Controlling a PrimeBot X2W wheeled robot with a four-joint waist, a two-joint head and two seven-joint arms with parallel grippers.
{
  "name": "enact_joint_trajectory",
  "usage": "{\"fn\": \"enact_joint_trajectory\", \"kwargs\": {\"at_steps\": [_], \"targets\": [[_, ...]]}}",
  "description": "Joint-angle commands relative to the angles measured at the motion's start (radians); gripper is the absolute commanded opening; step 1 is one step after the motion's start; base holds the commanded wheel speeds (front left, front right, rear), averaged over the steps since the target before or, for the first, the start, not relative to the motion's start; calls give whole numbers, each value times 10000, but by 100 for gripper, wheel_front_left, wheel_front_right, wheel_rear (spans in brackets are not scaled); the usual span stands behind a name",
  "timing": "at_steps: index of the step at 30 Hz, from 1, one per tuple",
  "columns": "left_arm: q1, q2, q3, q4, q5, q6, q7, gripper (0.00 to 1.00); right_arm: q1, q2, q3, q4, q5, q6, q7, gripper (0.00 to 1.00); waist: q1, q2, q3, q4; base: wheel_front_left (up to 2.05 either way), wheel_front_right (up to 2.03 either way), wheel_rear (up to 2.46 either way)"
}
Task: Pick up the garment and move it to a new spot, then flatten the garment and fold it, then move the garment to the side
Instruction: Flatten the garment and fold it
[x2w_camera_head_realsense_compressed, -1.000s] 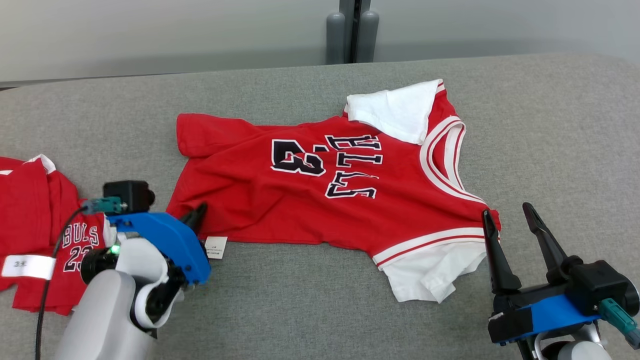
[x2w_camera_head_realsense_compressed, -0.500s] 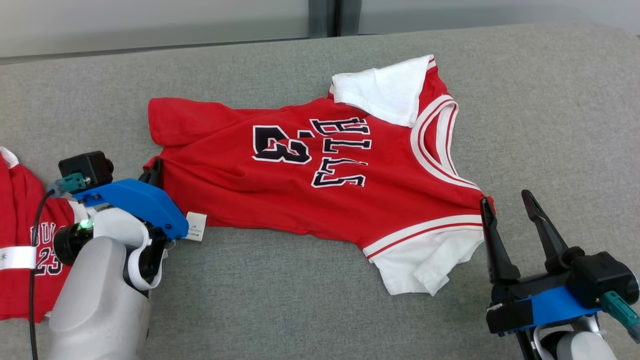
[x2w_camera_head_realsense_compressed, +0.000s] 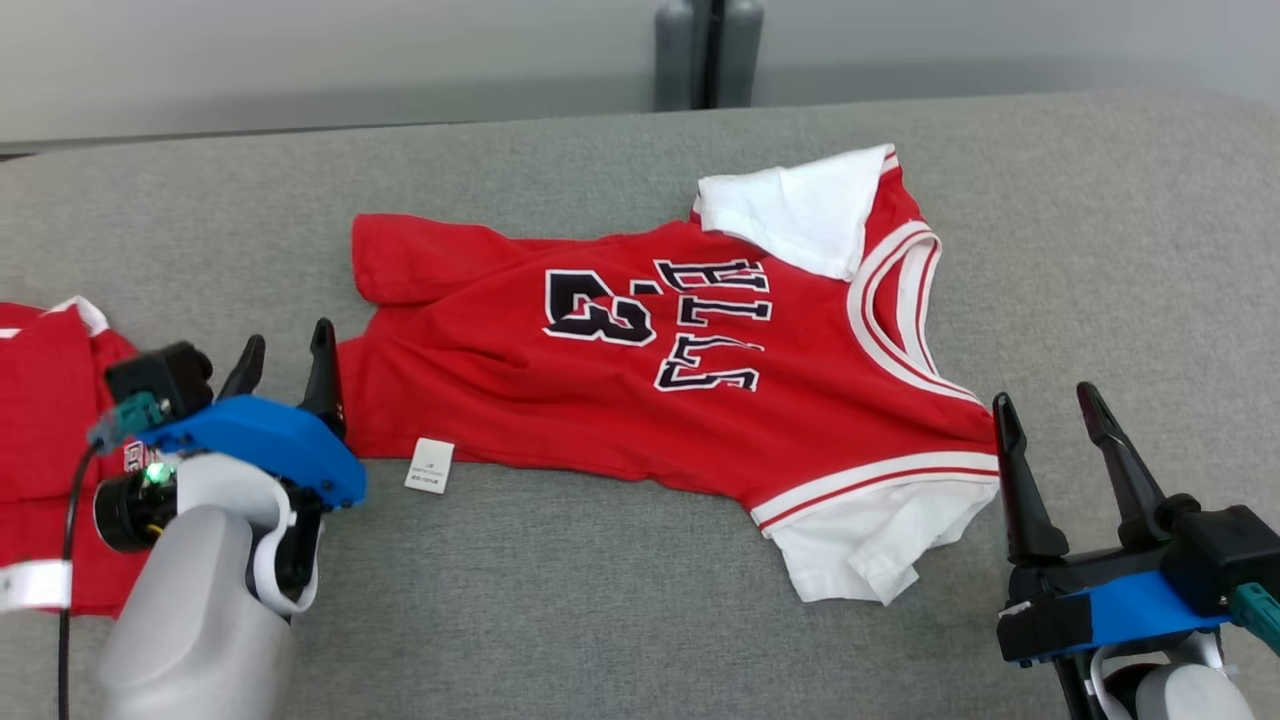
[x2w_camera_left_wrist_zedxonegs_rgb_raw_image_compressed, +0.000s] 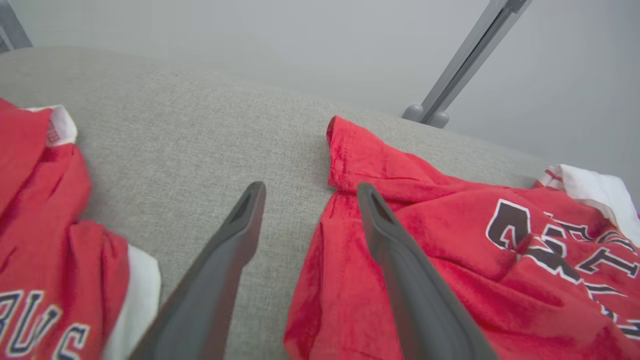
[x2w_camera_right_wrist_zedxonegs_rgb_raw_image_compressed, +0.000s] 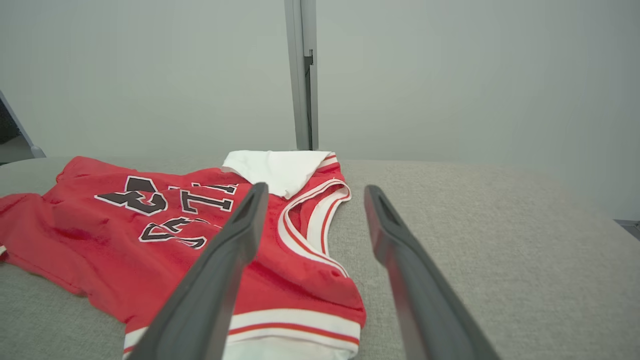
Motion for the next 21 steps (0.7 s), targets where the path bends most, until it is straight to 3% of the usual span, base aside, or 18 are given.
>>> {"fn": "enact_joint_trajectory", "kwargs": {"at_steps": [1, 10, 21], "targets": [[305, 15, -18, -166, 42, -128, -392, 100, 64, -9, -99, 36, -18, 1, 3, 100, -2, 0, -328, 237, 0, 0, 0], [1829, -5, -269, -1463, 278, -538, -2165, 100, 443, -11, -396, 103, 27, 1, 66, 100, -2, 0, -1250, 630, 0, 0, 0], [4117, -127, 65, -3926, 1277, -708, -2430, 100, 934, -9, -579, 193, 164, 1, 168, 100, -2, 0, -1797, 695, 0, 0, 0]]}}
